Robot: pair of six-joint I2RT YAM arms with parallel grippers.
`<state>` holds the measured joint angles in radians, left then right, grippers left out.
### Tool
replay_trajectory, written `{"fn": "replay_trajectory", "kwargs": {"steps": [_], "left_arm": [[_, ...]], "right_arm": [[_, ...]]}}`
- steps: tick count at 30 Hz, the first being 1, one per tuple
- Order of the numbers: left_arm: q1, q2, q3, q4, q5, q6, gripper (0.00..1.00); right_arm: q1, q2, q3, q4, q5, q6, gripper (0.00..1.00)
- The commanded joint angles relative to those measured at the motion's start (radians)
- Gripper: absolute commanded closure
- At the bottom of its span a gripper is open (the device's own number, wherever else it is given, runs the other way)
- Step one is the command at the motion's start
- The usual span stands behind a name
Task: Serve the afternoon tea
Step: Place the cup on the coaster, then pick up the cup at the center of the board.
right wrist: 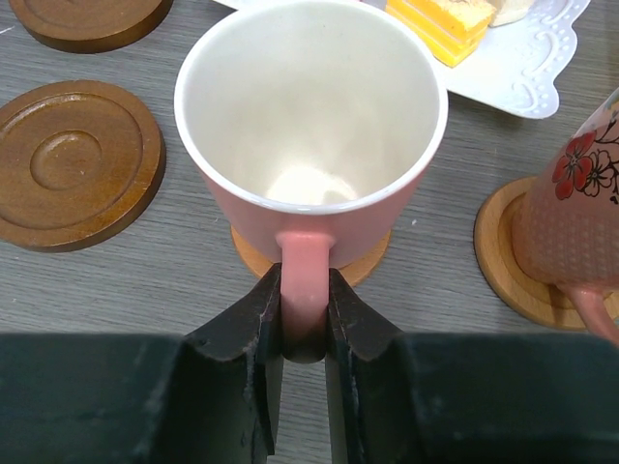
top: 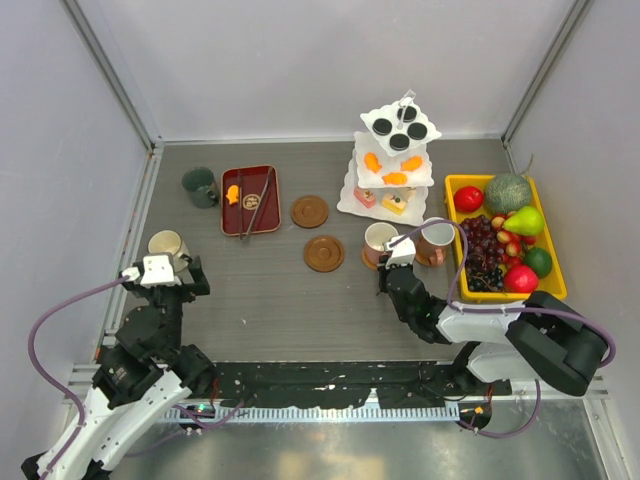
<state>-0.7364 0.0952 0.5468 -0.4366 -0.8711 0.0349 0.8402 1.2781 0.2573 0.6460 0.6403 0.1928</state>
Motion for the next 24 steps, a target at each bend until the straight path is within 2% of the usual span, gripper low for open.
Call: {"fn": "replay_trajectory", "kwargs": {"steps": [1, 5, 7, 15, 18, 21, 24], "left_arm": [[0.005, -0.006, -0.002, 0.064, -0.003, 0.007, 0.01], [0.005, -0.005, -0.004, 0.064, -0.002, 0.008, 0.01], [0.005, 0.0, -0.004, 0.064, 0.001, 0.007, 0.01], [0.006, 0.031, 0.011, 0.062, 0.03, 0.005, 0.01], [0.006, 0.092, 0.056, 0.03, 0.081, -0.015, 0.01], [0.006, 0.184, 0.129, -0.037, 0.127, -0.065, 0.01], [0.008, 0.282, 0.197, -0.097, 0.161, -0.107, 0.01]], "right_arm": [[-0.006, -0.006, 0.033, 0.052, 0.035, -0.01, 0.74], [-0.006, -0.061, 0.025, 0.014, 0.018, 0.002, 0.61], [-0.006, -0.104, 0.028, -0.032, 0.012, 0.007, 0.5], [-0.006, -0.361, 0.105, -0.333, -0.06, -0.021, 0.18], [-0.006, -0.472, 0.18, -0.53, -0.054, -0.023, 0.12], [-0.006, -0.531, 0.279, -0.716, -0.027, -0.021, 0.0], [-0.016, -0.551, 0.37, -0.914, -0.028, -0.024, 0.04]]}}
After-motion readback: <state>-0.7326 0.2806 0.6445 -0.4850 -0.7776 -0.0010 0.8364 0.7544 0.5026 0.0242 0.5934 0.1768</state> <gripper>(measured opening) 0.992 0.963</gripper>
